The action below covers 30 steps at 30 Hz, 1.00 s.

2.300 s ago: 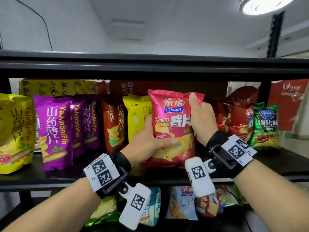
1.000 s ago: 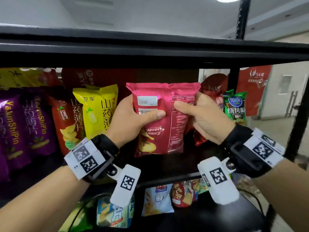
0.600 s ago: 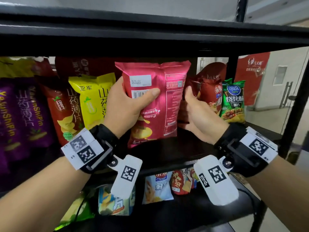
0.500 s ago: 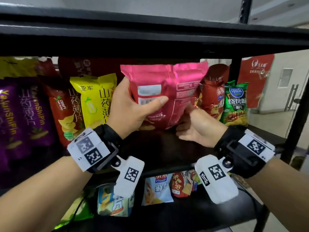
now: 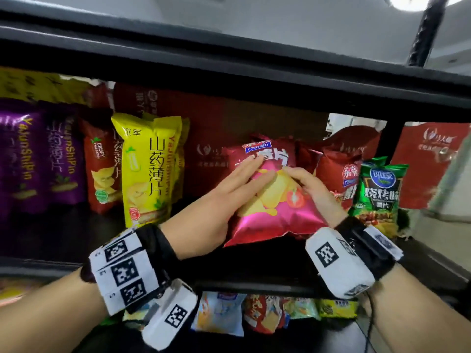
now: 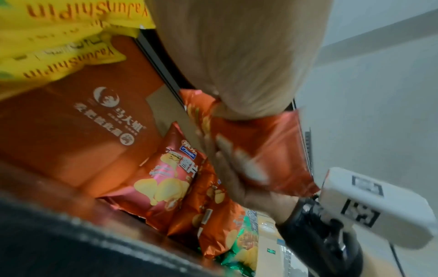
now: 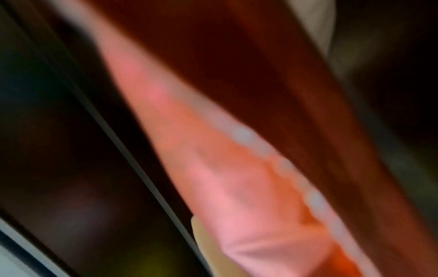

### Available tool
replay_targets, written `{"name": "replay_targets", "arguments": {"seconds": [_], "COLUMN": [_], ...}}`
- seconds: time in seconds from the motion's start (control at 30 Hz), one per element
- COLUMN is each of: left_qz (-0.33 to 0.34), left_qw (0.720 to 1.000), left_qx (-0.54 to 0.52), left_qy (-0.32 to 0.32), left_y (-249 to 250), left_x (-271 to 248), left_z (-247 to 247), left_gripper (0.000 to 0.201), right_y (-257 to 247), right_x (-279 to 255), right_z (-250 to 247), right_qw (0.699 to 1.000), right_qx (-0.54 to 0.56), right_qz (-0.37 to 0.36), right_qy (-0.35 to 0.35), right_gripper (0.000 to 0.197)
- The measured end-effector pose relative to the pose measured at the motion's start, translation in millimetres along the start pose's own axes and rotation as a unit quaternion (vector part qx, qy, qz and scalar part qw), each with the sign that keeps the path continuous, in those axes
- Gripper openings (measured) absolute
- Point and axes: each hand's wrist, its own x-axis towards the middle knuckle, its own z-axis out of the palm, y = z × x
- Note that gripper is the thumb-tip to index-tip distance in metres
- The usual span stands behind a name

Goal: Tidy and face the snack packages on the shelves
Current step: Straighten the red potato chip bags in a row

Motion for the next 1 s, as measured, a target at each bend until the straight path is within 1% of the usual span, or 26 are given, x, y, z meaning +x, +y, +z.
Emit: {"name": "replay_targets", "arguments": {"seconds": [0.03,0.07,0.1,0.13,0.17,0.2,0.27,0.37,0.4,0.47,0.5,0.53,0.57,0.63,0.67,0.73,0.8,0.87,0.93,1.0], "left_qz": [-0.026,-0.059,-0.100,-0.134,-0.173,-0.196,-0.193,-0.184,-0.194,-0.226,-0.237,-0.242,-0.239,-0.220,-0.218,-0.228,-0.237,-0.237,-0.232,-0.236], "left_qw": [1.000,0.998,0.992,0.982,0.964,0.943,0.915,0.891,0.875,0.839,0.826,0.816,0.814,0.822,0.821,0.805,0.783,0.770,0.769,0.763], "left_qx": [-0.003,-0.026,-0.065,-0.127,-0.201,-0.269,-0.352,-0.405,-0.425,-0.456,-0.463,-0.470,-0.468,-0.452,-0.449,-0.465,-0.502,-0.535,-0.552,-0.566], "left_qy": [-0.010,-0.027,-0.036,-0.033,-0.021,-0.001,0.041,0.095,0.126,0.191,0.217,0.235,0.248,0.267,0.277,0.290,0.281,0.255,0.223,0.206], "left_y": [-2,-4,-3,-2,1,3,8,5,3,-6,-10,-14,-18,-26,-29,-35,-39,-41,-40,-40], "left_x": [-2,-5,-7,-9,-8,-7,-3,6,8,12,14,15,16,17,16,15,14,14,13,12], "left_z": [1,1,-1,0,1,5,12,24,28,32,34,34,33,28,24,18,14,12,12,13], "left_gripper": [0.111,0.113,0.110,0.106,0.101,0.099,0.100,0.090,0.087,0.087,0.087,0.083,0.071,0.045,0.039,0.038,0.044,0.044,0.038,0.042], "right_y": [3,6,10,16,21,26,35,43,44,43,43,43,42,37,33,27,23,23,26,31], "right_x": [2,4,3,7,6,5,4,-3,-6,-10,-12,-13,-16,-17,-17,-13,-6,-1,1,2], "right_z": [-1,1,4,4,8,10,18,28,31,33,33,32,30,25,22,16,12,13,15,17], "right_qw": [0.999,0.998,0.997,0.998,0.997,0.993,0.983,0.974,0.972,0.973,0.975,0.976,0.976,0.975,0.972,0.970,0.976,0.987,0.986,0.981], "right_qx": [0.035,0.049,0.042,0.022,-0.015,-0.046,-0.089,-0.106,-0.104,-0.085,-0.074,-0.067,-0.068,-0.088,-0.110,-0.132,-0.119,-0.087,-0.073,-0.100], "right_qz": [0.002,-0.002,-0.010,-0.036,-0.070,-0.104,-0.156,-0.182,-0.193,-0.202,-0.198,-0.192,-0.186,-0.173,-0.175,-0.185,-0.167,-0.092,-0.019,0.003], "right_qy": [-0.024,-0.047,-0.060,-0.042,-0.022,-0.020,-0.036,-0.079,-0.083,-0.073,-0.072,-0.079,-0.089,-0.109,-0.110,-0.081,-0.069,-0.103,-0.151,-0.168], "right_gripper": [0.024,0.029,0.035,0.045,0.054,0.057,0.058,0.053,0.051,0.057,0.059,0.059,0.057,0.047,0.041,0.035,0.039,0.046,0.050,0.051]}}
